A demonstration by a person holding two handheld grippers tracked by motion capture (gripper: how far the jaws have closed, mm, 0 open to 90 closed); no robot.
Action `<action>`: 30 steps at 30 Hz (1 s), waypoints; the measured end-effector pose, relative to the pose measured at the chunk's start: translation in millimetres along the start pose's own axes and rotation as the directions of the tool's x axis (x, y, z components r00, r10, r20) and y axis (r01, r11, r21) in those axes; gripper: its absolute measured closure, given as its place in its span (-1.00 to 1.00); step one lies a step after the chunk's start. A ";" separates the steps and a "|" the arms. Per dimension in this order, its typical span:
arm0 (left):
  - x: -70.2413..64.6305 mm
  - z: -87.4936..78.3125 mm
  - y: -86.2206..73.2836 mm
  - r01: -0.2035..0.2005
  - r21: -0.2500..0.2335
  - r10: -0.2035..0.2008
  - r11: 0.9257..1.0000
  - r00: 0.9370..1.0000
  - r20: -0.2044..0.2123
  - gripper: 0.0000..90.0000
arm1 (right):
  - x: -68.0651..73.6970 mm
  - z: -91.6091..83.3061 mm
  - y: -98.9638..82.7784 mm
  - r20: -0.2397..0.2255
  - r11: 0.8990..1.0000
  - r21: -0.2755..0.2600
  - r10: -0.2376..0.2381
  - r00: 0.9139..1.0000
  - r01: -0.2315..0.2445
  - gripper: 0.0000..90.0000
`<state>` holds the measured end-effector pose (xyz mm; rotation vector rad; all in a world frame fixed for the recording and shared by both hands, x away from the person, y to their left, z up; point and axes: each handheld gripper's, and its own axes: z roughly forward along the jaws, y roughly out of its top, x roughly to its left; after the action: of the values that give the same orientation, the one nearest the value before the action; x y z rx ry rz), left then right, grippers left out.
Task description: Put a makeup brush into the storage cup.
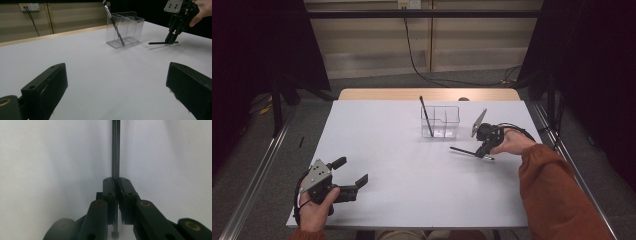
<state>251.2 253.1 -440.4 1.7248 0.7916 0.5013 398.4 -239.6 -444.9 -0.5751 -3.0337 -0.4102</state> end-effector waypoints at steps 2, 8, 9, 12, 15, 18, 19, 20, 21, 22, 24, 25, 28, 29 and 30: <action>-0.1 0.2 -0.1 0.000 0.001 0.000 1.000 1.000 -0.001 -0.92 | 2.4 -0.6 -0.3 0.021 1.000 -0.006 -0.014 1.000 0.014 0.87; -0.2 -0.2 0.1 0.000 -0.001 0.000 1.000 1.000 -0.002 -0.92 | 4.7 -13.2 -3.3 0.040 0.998 -0.066 0.022 0.999 -0.019 0.87; 0.0 -0.2 0.0 0.000 0.000 0.000 1.000 1.000 -0.003 -0.92 | 5.4 -15.3 -3.5 0.043 0.996 -0.087 0.032 0.999 -0.028 0.87; 0.0 -0.4 0.1 -0.001 -0.001 0.001 1.000 1.000 -0.002 -0.92 | 6.4 -20.3 -6.2 0.034 0.988 -0.146 0.056 0.998 -0.050 0.87; -0.2 -0.4 0.2 -0.001 -0.002 0.001 1.000 1.000 -0.001 -0.92 | 7.4 -22.2 -10.3 0.027 0.976 -0.205 0.084 0.996 -0.076 0.87; -0.4 -0.2 0.2 -0.002 -0.001 0.002 1.000 1.000 -0.001 -0.92 | 9.6 -25.1 -13.3 0.069 0.963 -0.255 0.104 0.992 -0.083 0.87; -0.4 -0.2 0.2 -0.002 -0.001 0.002 1.000 1.000 -0.001 -0.92 | 11.1 -26.2 -13.7 0.071 0.959 -0.272 0.100 0.992 -0.077 0.87; -0.3 -0.1 0.2 -0.002 -0.001 0.002 1.000 1.000 0.000 -0.92 | 12.8 -28.0 -14.0 0.080 0.950 -0.302 0.106 0.991 -0.077 0.87; -0.3 0.1 0.1 -0.001 -0.001 0.001 1.000 1.000 -0.001 -0.92 | 14.2 -29.7 -14.6 0.082 0.942 -0.329 0.101 0.992 -0.068 0.87; -0.6 0.1 0.1 0.001 -0.001 -0.001 1.000 1.000 -0.003 -0.92 | 15.5 -30.4 -14.8 0.081 0.937 -0.343 0.103 0.991 -0.069 0.87; -0.7 0.1 0.3 -0.004 -0.001 0.004 1.000 1.000 -0.002 -0.92 | 17.7 -32.2 -16.2 0.074 0.923 -0.376 0.113 0.991 -0.077 0.87; -0.8 -0.1 0.4 -0.003 -0.002 0.003 1.000 1.000 -0.001 -0.92 | 18.7 -32.8 -16.6 0.077 0.919 -0.387 0.119 0.990 -0.080 0.87; -0.3 -0.3 0.4 -0.003 -0.002 0.003 1.000 1.000 -0.002 -0.92 | 22.1 -33.3 -18.3 0.057 0.893 -0.441 0.131 0.990 -0.093 0.87; -0.1 -0.3 0.4 -0.003 -0.003 0.003 1.000 1.000 0.000 -0.92 | 23.3 -32.8 -18.9 0.057 0.888 -0.450 0.133 0.989 -0.094 0.87; -0.1 -0.2 0.4 -0.003 -0.003 0.003 1.000 1.000 -0.001 -0.92 | 25.1 -31.5 -19.8 0.045 0.880 -0.463 0.140 0.989 -0.103 0.87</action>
<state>251.0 253.1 -439.9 1.7234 0.7888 0.5048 367.2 -256.7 -417.5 -0.8111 -2.9449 -1.1441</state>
